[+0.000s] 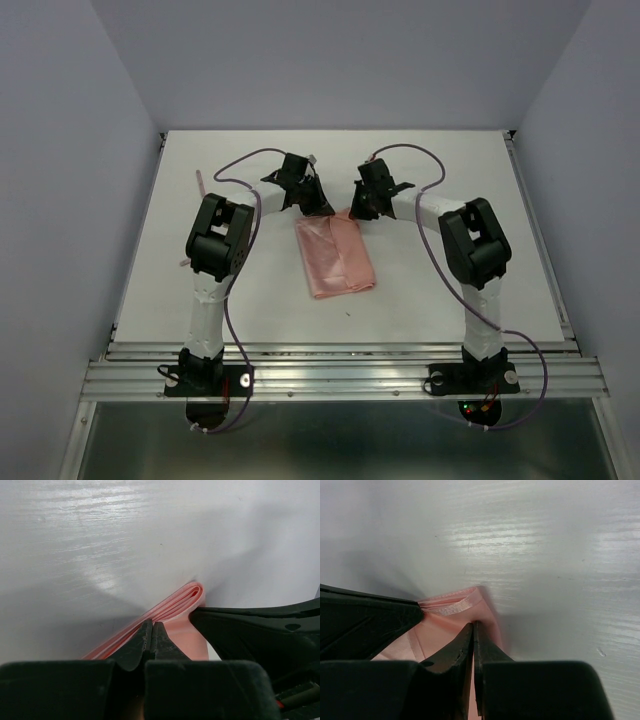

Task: Fold the napkin into a case and place the utensils inside
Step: Smooth out the 2/3-rectangle-folded napkin at the center of the board.

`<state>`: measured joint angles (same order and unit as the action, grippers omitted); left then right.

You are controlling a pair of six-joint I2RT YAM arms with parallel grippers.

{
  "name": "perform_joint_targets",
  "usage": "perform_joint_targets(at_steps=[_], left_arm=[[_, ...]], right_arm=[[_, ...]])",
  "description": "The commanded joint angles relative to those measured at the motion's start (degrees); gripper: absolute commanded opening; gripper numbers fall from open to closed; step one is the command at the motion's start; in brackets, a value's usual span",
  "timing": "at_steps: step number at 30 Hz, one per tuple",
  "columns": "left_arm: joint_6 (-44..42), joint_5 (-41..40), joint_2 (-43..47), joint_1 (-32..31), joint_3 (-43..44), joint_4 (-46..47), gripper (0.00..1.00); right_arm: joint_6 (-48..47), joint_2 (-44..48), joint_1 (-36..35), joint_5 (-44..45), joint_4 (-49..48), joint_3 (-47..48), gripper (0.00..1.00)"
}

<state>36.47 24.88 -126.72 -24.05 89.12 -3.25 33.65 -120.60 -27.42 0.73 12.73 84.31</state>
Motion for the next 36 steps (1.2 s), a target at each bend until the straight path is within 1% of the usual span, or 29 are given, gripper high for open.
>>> perform_joint_targets(at_steps=[1,4,7,9,12,16,19,26,36], left_arm=[[-1.57,0.34,-0.64,-0.38,0.53,-0.45,0.0],[-1.75,0.43,-0.29,-0.29,0.53,-0.45,0.0],[-2.1,0.95,0.59,-0.29,0.44,-0.36,0.0],[-2.36,1.04,0.94,-0.29,0.44,-0.36,0.0],[-2.54,1.13,1.21,-0.29,0.96,-0.45,0.0],[-2.54,1.22,0.95,-0.29,1.49,-0.89,0.0],[-2.54,1.22,0.77,-0.29,1.58,-0.97,0.0],[-2.19,1.13,0.15,-0.2,1.93,-1.06,0.0],[-1.75,0.34,0.07,0.06,1.58,-1.06,0.0]], right_arm=[[-0.78,1.85,-0.27,0.41,0.1,-0.38,0.09],[-0.78,4.75,-0.27,0.5,0.01,-1.43,0.09],[-0.52,8.0,-0.27,0.24,-0.69,-4.49,0.09],[-0.25,8.62,-0.27,-0.12,-1.04,-5.73,0.09],[-0.08,7.92,-0.88,-0.2,-1.22,-7.23,0.09],[0.28,4.67,-1.41,-0.21,-2.18,-8.55,0.08],[0.1,4.49,-1.93,-0.29,-1.92,-9.42,0.08],[-0.16,10.9,-1.94,0.15,-2.01,-14.08,0.08],[1.51,16.7,-5.72,-0.12,-2.45,-22.52,0.08]])
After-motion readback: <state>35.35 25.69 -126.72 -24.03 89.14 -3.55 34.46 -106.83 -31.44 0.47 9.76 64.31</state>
